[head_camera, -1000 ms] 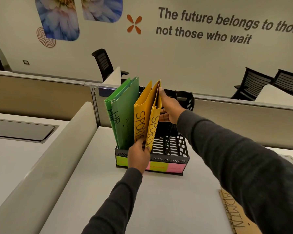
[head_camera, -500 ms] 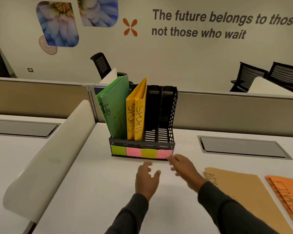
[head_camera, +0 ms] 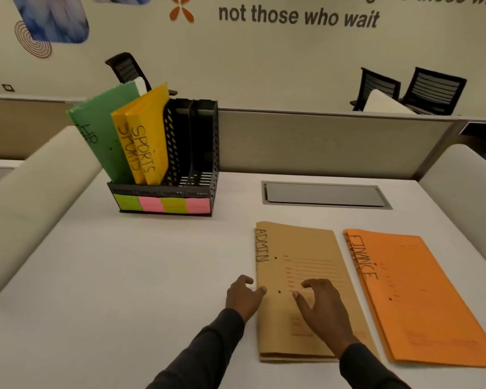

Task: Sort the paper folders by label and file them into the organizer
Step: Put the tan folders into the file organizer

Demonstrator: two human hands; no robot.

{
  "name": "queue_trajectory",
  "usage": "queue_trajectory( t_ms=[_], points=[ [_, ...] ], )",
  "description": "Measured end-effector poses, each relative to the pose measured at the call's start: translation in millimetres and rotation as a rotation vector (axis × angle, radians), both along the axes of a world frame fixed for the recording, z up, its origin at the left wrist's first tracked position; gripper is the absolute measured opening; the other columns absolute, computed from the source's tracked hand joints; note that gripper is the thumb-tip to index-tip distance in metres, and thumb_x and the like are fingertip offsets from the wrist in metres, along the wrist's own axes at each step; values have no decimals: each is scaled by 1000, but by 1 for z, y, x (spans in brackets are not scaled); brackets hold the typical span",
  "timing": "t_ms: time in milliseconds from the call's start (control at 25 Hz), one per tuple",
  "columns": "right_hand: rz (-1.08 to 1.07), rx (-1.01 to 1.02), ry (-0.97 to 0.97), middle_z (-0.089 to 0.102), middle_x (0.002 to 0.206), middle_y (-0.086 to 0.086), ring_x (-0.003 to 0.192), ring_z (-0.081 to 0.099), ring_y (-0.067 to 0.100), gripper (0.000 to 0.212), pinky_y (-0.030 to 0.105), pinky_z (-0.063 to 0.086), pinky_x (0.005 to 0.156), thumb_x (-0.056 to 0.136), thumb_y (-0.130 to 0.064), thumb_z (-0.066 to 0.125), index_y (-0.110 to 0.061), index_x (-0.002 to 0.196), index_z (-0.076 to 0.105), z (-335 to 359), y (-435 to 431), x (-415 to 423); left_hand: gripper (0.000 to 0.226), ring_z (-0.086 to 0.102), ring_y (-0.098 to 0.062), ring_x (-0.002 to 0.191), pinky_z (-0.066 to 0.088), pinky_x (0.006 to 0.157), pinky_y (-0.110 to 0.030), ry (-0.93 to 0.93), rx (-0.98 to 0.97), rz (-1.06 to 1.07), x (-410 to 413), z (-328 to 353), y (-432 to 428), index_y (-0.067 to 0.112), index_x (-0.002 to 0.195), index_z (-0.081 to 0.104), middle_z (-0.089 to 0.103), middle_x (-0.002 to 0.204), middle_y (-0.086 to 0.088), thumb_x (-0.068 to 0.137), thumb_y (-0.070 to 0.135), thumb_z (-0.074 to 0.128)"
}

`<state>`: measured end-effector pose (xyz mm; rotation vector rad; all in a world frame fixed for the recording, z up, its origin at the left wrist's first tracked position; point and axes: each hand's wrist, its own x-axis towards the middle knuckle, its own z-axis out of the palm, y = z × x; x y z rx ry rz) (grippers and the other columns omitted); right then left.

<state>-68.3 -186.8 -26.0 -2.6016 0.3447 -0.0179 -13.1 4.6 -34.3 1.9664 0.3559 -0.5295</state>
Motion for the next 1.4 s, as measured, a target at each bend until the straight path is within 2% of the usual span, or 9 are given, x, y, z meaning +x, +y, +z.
queue_trajectory(
  t_ms=[200, 320, 440, 600, 760, 960, 1080, 1160, 1400],
  points=[
    [79, -110, 314, 23, 160, 2, 144, 28, 25, 79, 44, 33, 114, 83, -69, 55, -30, 148, 31, -35, -46, -25, 43, 61, -32, 108, 53, 96, -49, 72, -51, 226, -6, -12, -36, 15, 118, 53, 62, 118, -9, 85, 38, 70],
    [120, -71, 276, 29, 158, -1, 141, 33, 23, 76, 42, 37, 112, 82, -70, 54, -31, 145, 36, -37, -60, -26, 30, 67, -35, 98, 54, 94, -52, 109, -151, 290, -3, -18, -41, 9, 96, 63, 71, 105, -14, 84, 35, 73],
    [121, 23, 225, 42, 149, -2, 132, 42, 19, 73, 36, 42, 107, 84, -67, 56, -28, 144, 40, -26, -75, -19, 28, 70, -35, 92, 56, 91, -53, 166, -234, 324, -2, -19, -43, 7, 98, 65, 75, 97, -14, 83, 28, 76],
    [-124, -165, 107, 36, 149, 11, 131, 41, 32, 78, 48, 42, 104, 84, -63, 58, -23, 147, 33, -9, -117, -2, 24, 76, -35, 78, 62, 69, -47, 175, -304, 335, -2, -23, -46, 6, 100, 65, 78, 86, -13, 85, 21, 75],
    [-319, -211, 395, 32, 147, 23, 130, 41, 40, 101, 51, 44, 104, 78, -66, 65, -14, 150, 17, -3, -164, 5, 23, 76, -35, 76, 61, 64, -44, 175, -310, 344, -2, -27, -43, 7, 101, 63, 78, 85, -13, 87, 22, 73],
    [-243, -209, 470, 47, 136, 22, 122, 51, 38, 87, 48, 48, 101, 80, -51, 69, -6, 142, 28, -4, -173, 16, 25, 75, -34, 75, 59, 61, -40, 167, -284, 343, 1, -30, -42, 5, 101, 63, 77, 86, -14, 86, 22, 74],
    [-199, -253, 563, 38, 147, 30, 134, 41, 48, 92, 56, 41, 108, 85, -34, 66, -5, 152, 12, -7, -162, 26, 25, 76, -33, 73, 60, 62, -41, 161, -280, 336, 2, -33, -41, 6, 99, 63, 78, 84, -13, 86, 23, 75],
    [-182, -307, 613, 29, 150, 39, 137, 33, 55, 84, 60, 37, 109, 93, -22, 54, -5, 155, 0, -12, -157, 29, 25, 76, -32, 72, 59, 59, -38, 153, -281, 332, 2, -34, -40, 7, 98, 63, 78, 82, -11, 86, 24, 75],
    [-176, -334, 616, 32, 148, 41, 135, 39, 54, 73, 59, 41, 108, 99, -13, 41, -5, 155, -5, -12, -153, 35, 24, 76, -31, 69, 60, 59, -38, 131, -269, 340, 5, -37, -30, 7, 94, 64, 78, 78, -10, 84, 26, 76]
  ],
)
